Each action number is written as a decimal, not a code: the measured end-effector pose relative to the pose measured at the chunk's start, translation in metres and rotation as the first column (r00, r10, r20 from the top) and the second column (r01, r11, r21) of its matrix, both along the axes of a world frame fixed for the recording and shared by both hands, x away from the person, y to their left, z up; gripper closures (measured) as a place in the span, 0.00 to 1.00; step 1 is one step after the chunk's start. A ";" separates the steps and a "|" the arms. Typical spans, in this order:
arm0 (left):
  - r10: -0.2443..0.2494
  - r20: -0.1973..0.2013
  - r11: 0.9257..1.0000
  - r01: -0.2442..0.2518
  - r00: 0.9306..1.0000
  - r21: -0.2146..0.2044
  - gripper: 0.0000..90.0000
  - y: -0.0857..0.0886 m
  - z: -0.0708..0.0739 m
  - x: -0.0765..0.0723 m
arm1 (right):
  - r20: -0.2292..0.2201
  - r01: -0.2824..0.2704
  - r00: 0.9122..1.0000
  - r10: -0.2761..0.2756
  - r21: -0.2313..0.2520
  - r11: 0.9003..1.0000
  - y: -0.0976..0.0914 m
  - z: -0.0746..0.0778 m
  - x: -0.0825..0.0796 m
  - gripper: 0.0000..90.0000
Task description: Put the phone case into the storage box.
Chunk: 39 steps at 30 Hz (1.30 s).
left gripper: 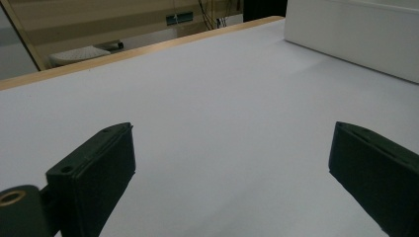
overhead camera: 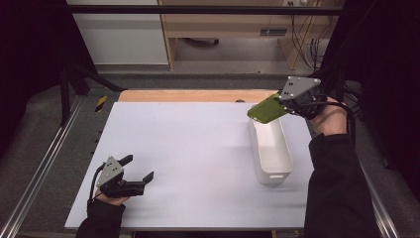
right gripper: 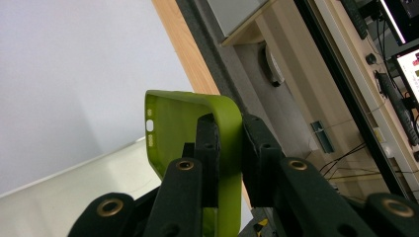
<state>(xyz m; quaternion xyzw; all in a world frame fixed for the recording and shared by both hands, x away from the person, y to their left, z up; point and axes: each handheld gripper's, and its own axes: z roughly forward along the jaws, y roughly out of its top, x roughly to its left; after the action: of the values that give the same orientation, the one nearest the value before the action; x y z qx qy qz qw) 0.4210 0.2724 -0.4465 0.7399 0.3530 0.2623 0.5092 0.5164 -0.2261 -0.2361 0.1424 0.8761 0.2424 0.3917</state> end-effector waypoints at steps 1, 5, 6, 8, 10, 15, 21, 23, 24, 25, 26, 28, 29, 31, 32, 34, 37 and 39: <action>0.000 0.000 1.000 0.000 1.000 0.000 0.04 0.000 0.000 0.000 | -0.001 0.003 1.000 -0.003 0.003 1.000 0.000 0.000 0.001 0.87; -0.001 0.000 1.000 0.001 1.000 0.001 0.04 0.000 0.000 0.000 | -0.001 0.003 1.000 -0.003 -0.018 1.000 -0.001 -0.001 0.004 0.87; -0.001 0.000 1.000 0.001 1.000 0.001 0.04 0.000 0.000 0.000 | 0.002 0.000 1.000 0.000 -0.025 1.000 -0.002 -0.002 0.005 0.87; -0.002 0.000 1.000 0.002 1.000 0.000 0.04 0.000 0.000 0.000 | -0.003 0.007 1.000 -0.007 -0.030 1.000 -0.003 -0.002 0.007 0.87; -0.003 -0.001 1.000 0.003 1.000 0.001 0.04 0.000 0.000 0.000 | -0.004 0.009 1.000 -0.009 -0.034 0.999 -0.003 -0.003 0.009 0.87; -0.007 -0.002 1.000 0.007 1.000 -0.001 0.04 -0.001 -0.001 0.001 | -0.008 0.013 1.000 -0.013 -0.048 0.999 -0.005 -0.005 0.014 0.87; -0.018 0.000 1.000 0.018 1.000 -0.003 0.04 -0.002 -0.002 0.001 | -0.006 0.008 1.000 -0.008 -0.076 0.997 -0.008 -0.009 0.021 0.87; -0.018 -0.003 1.000 0.018 1.000 -0.002 0.04 -0.003 -0.002 0.001 | -0.005 -0.003 1.000 0.003 -0.086 0.996 -0.009 -0.010 0.023 0.87; -0.019 -0.004 1.000 0.019 1.000 -0.001 0.04 -0.003 -0.003 0.002 | -0.004 -0.007 1.000 0.007 -0.093 0.996 -0.009 -0.010 0.024 0.87; -0.020 -0.004 1.000 0.020 1.000 -0.001 0.04 -0.003 -0.003 0.002 | -0.002 -0.009 1.000 0.009 -0.098 0.995 -0.009 -0.010 0.025 0.87; -0.019 -0.005 1.000 0.019 1.000 -0.001 0.04 -0.003 -0.003 0.002 | -0.003 -0.010 1.000 0.010 -0.101 0.995 -0.008 -0.011 0.026 0.87; -0.019 -0.007 1.000 0.019 1.000 0.000 0.04 -0.003 -0.004 0.003 | -0.004 -0.015 1.000 0.014 -0.114 0.993 -0.008 -0.012 0.029 0.87; -0.018 -0.008 1.000 0.018 1.000 0.000 0.04 -0.004 -0.004 0.003 | -0.004 -0.017 1.000 0.017 -0.121 0.993 -0.009 -0.013 0.031 0.87; -0.019 -0.011 1.000 0.019 1.000 0.003 0.04 -0.004 -0.005 0.003 | -0.007 -0.020 1.000 0.019 -0.129 0.991 -0.009 -0.014 0.034 0.87; -0.021 -0.012 1.000 0.021 1.000 0.004 0.04 -0.005 -0.006 0.004 | -0.008 -0.025 1.000 0.024 -0.134 0.991 -0.010 -0.015 0.036 0.87; -0.024 -0.012 1.000 0.024 1.000 0.008 0.04 -0.006 -0.006 0.004 | -0.016 -0.037 0.999 0.035 -0.143 0.989 -0.010 -0.017 0.039 0.87; -0.027 -0.010 1.000 0.027 1.000 0.010 0.04 -0.008 -0.007 0.005 | -0.022 -0.053 0.998 0.051 -0.156 0.986 -0.012 -0.019 0.044 0.87; -0.027 -0.012 1.000 0.027 1.000 0.012 0.04 -0.009 -0.008 0.005 | -0.025 -0.058 0.998 0.055 -0.161 0.985 -0.012 -0.020 0.048 0.87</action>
<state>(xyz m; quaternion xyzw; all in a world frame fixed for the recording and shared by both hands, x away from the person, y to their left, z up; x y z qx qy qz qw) 0.4260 0.2633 -0.4543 0.7492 0.3442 0.2531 0.5062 0.5641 -0.2382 -0.2562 0.0878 0.9005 0.1803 0.3858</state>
